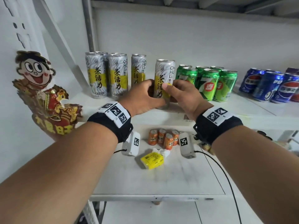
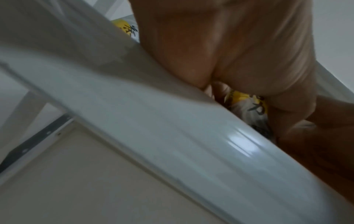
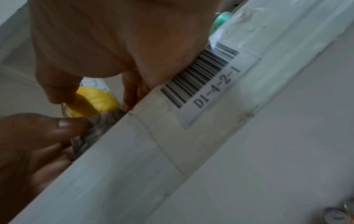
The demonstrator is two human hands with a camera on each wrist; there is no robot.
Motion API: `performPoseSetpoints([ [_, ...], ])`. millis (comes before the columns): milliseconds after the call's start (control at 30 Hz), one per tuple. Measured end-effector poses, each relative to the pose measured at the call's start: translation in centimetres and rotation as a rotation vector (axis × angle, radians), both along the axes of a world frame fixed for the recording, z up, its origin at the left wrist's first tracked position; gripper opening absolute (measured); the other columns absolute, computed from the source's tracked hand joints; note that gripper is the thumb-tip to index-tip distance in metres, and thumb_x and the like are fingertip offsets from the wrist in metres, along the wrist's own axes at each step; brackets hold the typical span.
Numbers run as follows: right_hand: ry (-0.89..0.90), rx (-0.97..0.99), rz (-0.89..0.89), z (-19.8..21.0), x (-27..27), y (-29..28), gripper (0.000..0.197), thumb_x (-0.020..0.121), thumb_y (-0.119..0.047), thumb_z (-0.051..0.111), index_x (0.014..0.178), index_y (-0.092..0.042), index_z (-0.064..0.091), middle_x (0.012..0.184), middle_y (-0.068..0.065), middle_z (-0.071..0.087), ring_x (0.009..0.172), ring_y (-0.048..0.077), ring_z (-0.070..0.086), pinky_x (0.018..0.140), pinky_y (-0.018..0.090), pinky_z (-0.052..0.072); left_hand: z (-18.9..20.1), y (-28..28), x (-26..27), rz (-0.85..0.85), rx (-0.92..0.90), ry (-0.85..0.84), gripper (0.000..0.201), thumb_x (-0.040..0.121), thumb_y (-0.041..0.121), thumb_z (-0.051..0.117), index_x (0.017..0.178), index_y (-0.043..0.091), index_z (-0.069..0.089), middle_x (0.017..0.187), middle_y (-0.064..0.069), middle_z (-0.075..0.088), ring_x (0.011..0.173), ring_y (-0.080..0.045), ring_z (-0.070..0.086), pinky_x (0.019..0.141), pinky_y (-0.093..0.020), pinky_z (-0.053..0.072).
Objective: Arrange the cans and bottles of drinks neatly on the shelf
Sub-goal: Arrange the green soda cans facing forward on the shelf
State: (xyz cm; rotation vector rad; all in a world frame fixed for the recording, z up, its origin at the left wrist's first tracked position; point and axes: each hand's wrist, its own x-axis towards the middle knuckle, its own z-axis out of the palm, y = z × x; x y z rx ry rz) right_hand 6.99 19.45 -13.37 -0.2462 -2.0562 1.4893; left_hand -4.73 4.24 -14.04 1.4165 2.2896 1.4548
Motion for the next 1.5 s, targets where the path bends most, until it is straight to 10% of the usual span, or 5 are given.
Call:
performPoseSetpoints([
  [167, -0.009, -0.053, -0.01, 0.2, -0.1, -0.2, 0.05, 0.096, -0.048, 0.071, 0.113, -0.001, 0.071, 0.111, 0.022, 0.076, 0.107, 0.045, 0.072, 0.098, 0.062, 0.056, -0.6, 0.5, -1.7, -0.142, 0.156, -0.208, 0.043, 0.083, 0.029, 0.092, 0.119, 0.014, 0.074, 0.108, -0.002, 0.082, 0.103, -0.02, 0.079, 0.094, -0.039, 0.064],
  [567, -0.038, -0.099, 0.106, 0.5, 0.8, -0.6, 0.049, 0.102, -0.024, 0.065, 0.117, 0.023, 0.059, 0.101, 0.042, 0.06, 0.087, 0.045, 0.058, 0.089, 0.061, 0.049, -1.2, 1.2, -3.0, -0.133, 0.237, -0.311, 0.065, 0.083, 0.062, 0.079, 0.095, -0.002, 0.076, 0.084, -0.018, 0.079, 0.074, -0.029, 0.079, 0.058, -0.033, 0.063],
  [1133, -0.047, -0.053, 0.109, 0.3, 1.1, -0.7, 0.043, 0.098, -0.02, 0.07, 0.122, 0.015, 0.063, 0.115, 0.049, 0.058, 0.09, 0.043, 0.057, 0.091, 0.07, 0.049, -1.0, 0.9, -2.4, -0.083, 0.23, -0.144, 0.063, 0.088, 0.065, 0.073, 0.101, 0.004, 0.081, 0.099, -0.022, 0.08, 0.098, -0.043, 0.076, 0.091, -0.057, 0.062],
  [1333, 0.016, -0.102, 0.121, 0.3, 1.0, -0.4, 0.025, 0.1, -0.009, 0.064, 0.118, 0.008, 0.068, 0.095, 0.019, 0.063, 0.078, 0.028, 0.058, 0.069, 0.035, 0.052, -1.3, 1.0, -2.6, -0.165, 0.251, -0.198, 0.025, 0.097, 0.037, 0.078, 0.108, 0.014, 0.076, 0.097, 0.0, 0.083, 0.086, -0.008, 0.076, 0.077, -0.023, 0.058],
  [1500, 0.083, -0.132, 0.153, 0.0, 1.0, -0.2, 0.022, 0.104, -0.021, 0.062, 0.116, -0.006, 0.073, 0.105, 0.013, 0.077, 0.091, 0.028, 0.072, 0.084, 0.041, 0.06, -1.4, 0.8, -2.6, -0.189, 0.262, -0.181, 0.034, 0.088, 0.023, 0.089, 0.116, 0.013, 0.074, 0.111, -0.008, 0.082, 0.11, -0.025, 0.077, 0.101, -0.045, 0.061],
])
